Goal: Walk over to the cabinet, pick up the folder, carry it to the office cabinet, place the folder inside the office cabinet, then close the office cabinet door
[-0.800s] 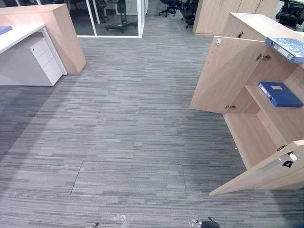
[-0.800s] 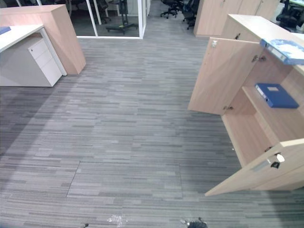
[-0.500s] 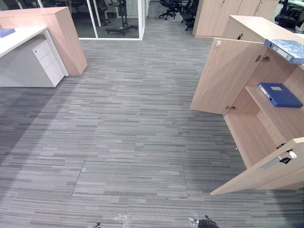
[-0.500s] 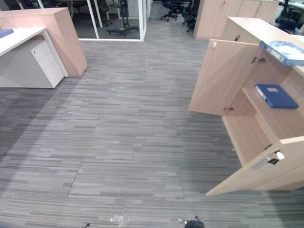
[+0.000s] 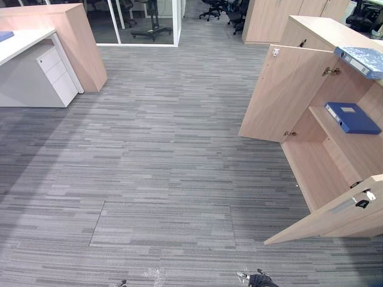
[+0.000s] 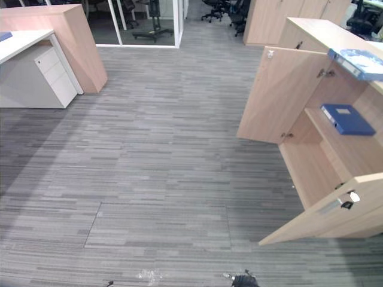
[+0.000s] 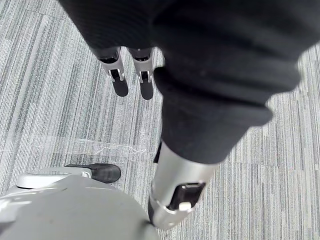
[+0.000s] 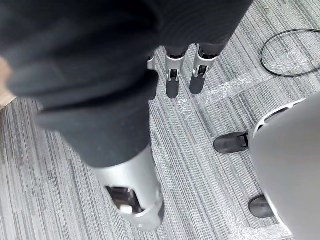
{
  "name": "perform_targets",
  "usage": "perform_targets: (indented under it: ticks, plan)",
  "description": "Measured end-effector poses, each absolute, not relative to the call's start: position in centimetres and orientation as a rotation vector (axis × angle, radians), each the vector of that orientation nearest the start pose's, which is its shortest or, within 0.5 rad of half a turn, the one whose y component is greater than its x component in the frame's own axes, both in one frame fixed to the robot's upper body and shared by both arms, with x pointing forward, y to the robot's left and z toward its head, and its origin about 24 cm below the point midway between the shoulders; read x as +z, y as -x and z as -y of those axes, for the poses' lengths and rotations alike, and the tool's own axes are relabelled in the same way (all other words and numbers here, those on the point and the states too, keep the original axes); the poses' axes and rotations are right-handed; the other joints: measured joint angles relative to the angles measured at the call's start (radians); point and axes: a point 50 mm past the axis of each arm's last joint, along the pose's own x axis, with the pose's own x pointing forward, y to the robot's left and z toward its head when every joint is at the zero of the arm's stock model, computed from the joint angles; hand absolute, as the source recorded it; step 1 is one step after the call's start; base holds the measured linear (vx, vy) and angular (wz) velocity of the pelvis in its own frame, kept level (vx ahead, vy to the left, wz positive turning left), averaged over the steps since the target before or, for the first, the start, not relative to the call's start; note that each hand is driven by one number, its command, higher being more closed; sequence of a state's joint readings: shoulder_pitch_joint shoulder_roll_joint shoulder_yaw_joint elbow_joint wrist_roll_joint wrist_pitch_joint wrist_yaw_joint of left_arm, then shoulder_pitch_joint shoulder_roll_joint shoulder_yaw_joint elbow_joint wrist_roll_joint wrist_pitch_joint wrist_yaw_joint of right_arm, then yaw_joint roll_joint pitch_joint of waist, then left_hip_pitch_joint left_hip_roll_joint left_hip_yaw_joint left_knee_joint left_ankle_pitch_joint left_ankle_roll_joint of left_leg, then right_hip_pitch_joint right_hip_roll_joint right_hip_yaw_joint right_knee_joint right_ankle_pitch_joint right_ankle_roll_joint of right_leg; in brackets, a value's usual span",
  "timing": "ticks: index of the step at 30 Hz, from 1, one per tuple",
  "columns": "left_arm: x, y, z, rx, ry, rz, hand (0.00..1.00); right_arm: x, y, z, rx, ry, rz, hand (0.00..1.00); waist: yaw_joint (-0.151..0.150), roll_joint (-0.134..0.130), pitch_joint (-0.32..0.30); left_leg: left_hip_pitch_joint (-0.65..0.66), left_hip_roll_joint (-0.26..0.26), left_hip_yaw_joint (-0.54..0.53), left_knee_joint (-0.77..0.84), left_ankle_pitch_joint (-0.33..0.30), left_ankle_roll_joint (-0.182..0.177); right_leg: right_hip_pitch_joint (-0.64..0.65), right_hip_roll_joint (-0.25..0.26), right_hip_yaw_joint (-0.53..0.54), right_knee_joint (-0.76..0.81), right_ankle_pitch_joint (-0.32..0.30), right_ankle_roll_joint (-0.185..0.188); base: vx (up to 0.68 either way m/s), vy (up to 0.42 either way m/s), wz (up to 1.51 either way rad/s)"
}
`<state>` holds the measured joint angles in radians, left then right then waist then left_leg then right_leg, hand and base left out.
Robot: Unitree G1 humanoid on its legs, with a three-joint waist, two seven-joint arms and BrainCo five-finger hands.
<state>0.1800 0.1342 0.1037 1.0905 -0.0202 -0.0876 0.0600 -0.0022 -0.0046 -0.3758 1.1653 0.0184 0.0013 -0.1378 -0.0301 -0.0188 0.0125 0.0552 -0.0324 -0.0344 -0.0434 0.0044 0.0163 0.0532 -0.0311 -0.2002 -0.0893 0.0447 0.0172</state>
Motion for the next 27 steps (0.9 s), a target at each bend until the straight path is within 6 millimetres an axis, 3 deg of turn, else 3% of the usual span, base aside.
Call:
perform_targets:
  ticks: [8, 11, 13, 14, 16, 18, 19, 20, 23, 24, 25, 27]
  plan:
    - [-16.4, -5.1, -22.1, 0.270, -0.085, -1.166, 0.00, -16.7, -9.2, 19.4, -0.495, -0.178, -1.164, 0.00, -0.001, -0.004, 0.003, -0.006, -0.001, -0.011, 0.013, -0.008, 0.000, 0.006, -0.003, -0.014, 0.000, -0.010, 0.011, 0.00, 0.002, 0.05]
    - [-16.3, -5.5, -22.5, 0.277, -0.086, -1.153, 0.00, -16.8, -9.1, 18.9, -0.489, -0.189, -1.175, 0.00, 0.001, -0.015, 0.018, -0.066, 0.000, -0.005, 0.171, -0.096, -0.009, 0.021, -0.002, -0.016, 0.001, -0.026, 0.012, 0.02, 0.007, 0.00]
    - [-16.2, -5.9, -22.5, 0.279, -0.082, -1.135, 0.00, -16.8, -9.1, 18.9, -0.489, -0.191, -1.173, 0.00, 0.002, -0.013, 0.037, -0.101, 0.007, 0.005, 0.284, -0.147, -0.052, 0.038, 0.001, -0.016, 0.001, -0.042, -0.001, 0.02, 0.008, -0.01]
    - [-16.1, -6.2, -22.6, 0.288, -0.074, -1.123, 0.00, -16.8, -9.2, 18.9, -0.494, -0.194, -1.172, 0.00, 0.006, -0.016, 0.049, -0.139, 0.010, 0.019, 0.374, -0.168, -0.085, 0.044, 0.000, -0.015, 0.002, -0.046, -0.003, 0.02, 0.047, -0.03]
    - [-15.8, -7.1, -22.7, 0.339, -0.026, -1.074, 0.00, -16.8, -9.0, 19.2, -0.521, -0.212, -1.171, 0.00, 0.017, -0.013, 0.085, -0.273, 0.027, 0.063, 0.675, -0.170, -0.104, 0.063, -0.006, -0.002, 0.042, -0.067, -0.010, 0.05, 0.066, -0.09]
    - [-15.7, -7.1, -22.9, 0.382, -0.002, -1.058, 0.00, -16.8, -8.9, 19.2, -0.522, -0.210, -1.173, 0.00, 0.026, -0.011, 0.094, -0.322, 0.073, 0.105, 0.747, -0.247, -0.067, 0.070, -0.012, 0.017, 0.079, -0.083, -0.002, 0.15, 0.106, -0.28]
    - [-15.7, -7.1, -22.9, 0.384, -0.003, -1.058, 0.00, -16.8, -9.1, 19.2, -0.524, -0.209, -1.166, 0.00, 0.025, -0.013, 0.097, -0.338, 0.098, 0.104, 0.702, -0.262, -0.065, 0.069, -0.022, 0.027, 0.085, -0.092, 0.010, 0.13, 0.116, -0.31]
    - [-15.6, -7.1, -22.9, 0.384, -0.004, -1.058, 0.00, -16.7, -9.2, 19.3, -0.525, -0.207, -1.162, 0.00, 0.025, -0.014, 0.098, -0.338, 0.107, 0.103, 0.652, -0.261, -0.066, 0.068, -0.031, 0.036, 0.085, -0.104, 0.010, 0.17, 0.223, -0.28]
    - [-15.6, -7.1, -22.9, 0.386, -0.015, -1.054, 0.00, -16.5, -9.6, 19.8, -0.536, -0.194, -1.133, 0.00, 0.024, -0.013, 0.101, -0.352, 0.122, 0.081, 0.422, -0.205, -0.070, 0.077, -0.116, 0.063, 0.102, -0.142, 0.067, 0.23, 0.297, -0.20]
    - [-15.6, -6.9, -22.7, 0.386, -0.016, -1.056, 0.00, -16.5, -9.3, 20.0, -0.533, -0.183, -1.139, 0.00, 0.027, -0.003, 0.094, -0.330, 0.129, 0.122, 0.356, -0.086, -0.094, 0.079, -0.154, 0.065, 0.111, -0.159, 0.105, 0.28, 0.368, -0.06]
    - [-15.7, -6.8, -22.7, 0.383, -0.020, -1.060, 0.00, -16.5, -9.0, 20.0, -0.535, -0.181, -1.143, 0.00, 0.025, 0.005, 0.089, -0.321, 0.128, 0.160, 0.340, -0.022, -0.075, 0.089, -0.165, 0.057, 0.113, -0.160, 0.118, 0.40, 0.436, -0.12]
    - [-15.5, -7.2, -22.8, 0.383, -0.026, -1.044, 0.00, -16.4, -9.6, 19.2, -0.518, -0.198, -1.127, 0.00, 0.036, -0.005, 0.090, -0.299, 0.094, 0.210, 0.345, -0.070, -0.038, 0.084, -0.206, 0.036, 0.158, -0.145, 0.102, 0.41, 0.344, -0.32]
